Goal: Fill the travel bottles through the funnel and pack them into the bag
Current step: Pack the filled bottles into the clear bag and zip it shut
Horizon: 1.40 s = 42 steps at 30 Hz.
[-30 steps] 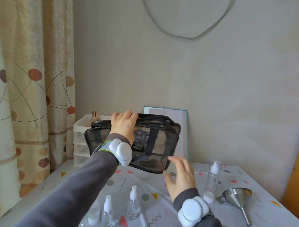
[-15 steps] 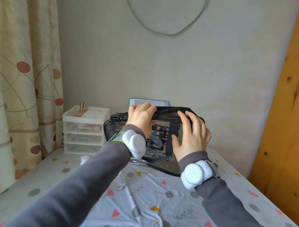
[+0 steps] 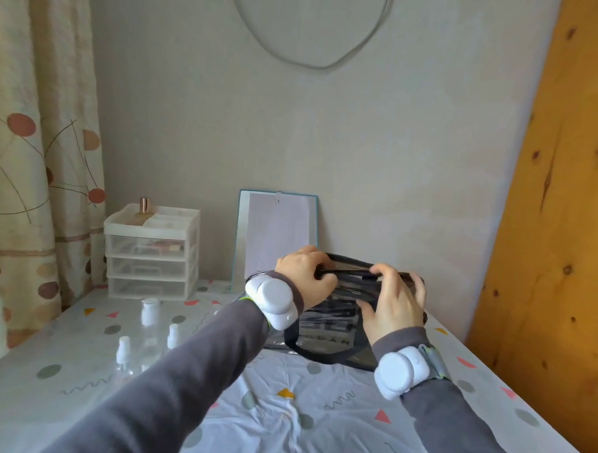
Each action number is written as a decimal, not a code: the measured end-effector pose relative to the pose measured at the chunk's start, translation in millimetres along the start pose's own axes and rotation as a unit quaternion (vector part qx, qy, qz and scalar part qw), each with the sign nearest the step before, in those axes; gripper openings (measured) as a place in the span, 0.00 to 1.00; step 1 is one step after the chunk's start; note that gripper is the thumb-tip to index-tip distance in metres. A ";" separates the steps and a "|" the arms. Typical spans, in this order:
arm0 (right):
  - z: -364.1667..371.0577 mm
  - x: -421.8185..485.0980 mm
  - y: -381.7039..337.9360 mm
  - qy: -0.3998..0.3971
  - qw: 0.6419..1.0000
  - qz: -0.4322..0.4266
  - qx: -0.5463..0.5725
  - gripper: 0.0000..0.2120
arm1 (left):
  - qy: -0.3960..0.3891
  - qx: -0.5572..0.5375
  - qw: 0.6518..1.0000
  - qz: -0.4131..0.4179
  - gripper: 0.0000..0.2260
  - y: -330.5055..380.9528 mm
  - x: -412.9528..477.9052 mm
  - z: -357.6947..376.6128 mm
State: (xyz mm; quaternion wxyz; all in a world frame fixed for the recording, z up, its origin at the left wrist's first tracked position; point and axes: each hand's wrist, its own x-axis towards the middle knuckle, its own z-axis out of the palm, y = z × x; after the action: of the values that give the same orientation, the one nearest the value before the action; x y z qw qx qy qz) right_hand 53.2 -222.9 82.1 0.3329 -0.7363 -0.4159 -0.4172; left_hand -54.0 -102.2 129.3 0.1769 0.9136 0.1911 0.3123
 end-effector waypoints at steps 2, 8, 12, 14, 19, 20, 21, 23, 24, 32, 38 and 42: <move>3.7 -8.9 4.7 -0.018 1.000 -0.023 -0.002 0.22 | -0.023 -0.014 0.999 -0.018 0.13 -4.9 3.0 -0.4; 15.7 -36.6 19.4 -0.131 0.990 -0.047 -0.017 0.16 | -0.083 0.015 0.996 0.019 0.21 -38.3 -5.7 -0.5; 11.8 -40.3 23.8 -0.217 0.974 -0.026 -0.058 0.09 | -0.067 0.007 0.996 0.066 0.24 -45.4 -14.1 6.3; 7.4 -43.8 19.5 -0.189 0.974 -0.056 -0.110 0.14 | -0.068 0.001 0.995 0.074 0.25 -46.1 -14.6 12.3; -2.5 -42.2 -0.4 -0.209 0.965 -0.108 -0.119 0.18 | -0.053 0.002 0.995 0.082 0.24 -47.6 -11.6 20.0; -1.5 -41.4 -2.2 -0.221 0.963 -0.105 -0.116 0.18 | -0.048 0.000 0.995 0.088 0.23 -47.3 -11.0 20.7; 0.3 -41.0 -4.8 -0.234 0.961 -0.098 -0.112 0.21 | -0.044 -0.003 0.995 0.092 0.23 -47.3 -11.6 21.2; 3.8 -40.3 -10.4 -0.232 0.964 -0.086 -0.099 0.29 | -0.043 0.017 0.994 0.098 0.24 -47.7 -13.0 22.7; 5.7 -39.8 -13.7 -0.223 0.967 -0.084 -0.092 0.32 | -0.048 0.051 0.993 0.094 0.25 -49.8 -14.2 22.9; 12.4 -47.0 -10.3 -0.237 0.962 -0.107 -0.083 0.33 | -0.118 0.291 0.949 0.039 0.38 -74.8 -23.3 15.9; 17.4 -51.4 -12.4 -0.199 0.968 -0.146 -0.056 0.30 | -0.142 0.258 0.956 -0.002 0.42 -88.5 -27.6 21.2; 17.5 -38.8 -11.4 -0.187 0.976 -0.105 -0.031 0.29 | -0.069 0.227 0.971 0.003 0.32 -90.8 -26.2 27.1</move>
State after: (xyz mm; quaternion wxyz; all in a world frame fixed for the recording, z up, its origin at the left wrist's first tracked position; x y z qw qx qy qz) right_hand 37.0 -216.3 41.6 0.1806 -0.7632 -0.5332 -0.3171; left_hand -77.6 -41.3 55.8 -0.0230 0.9499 0.2413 0.1971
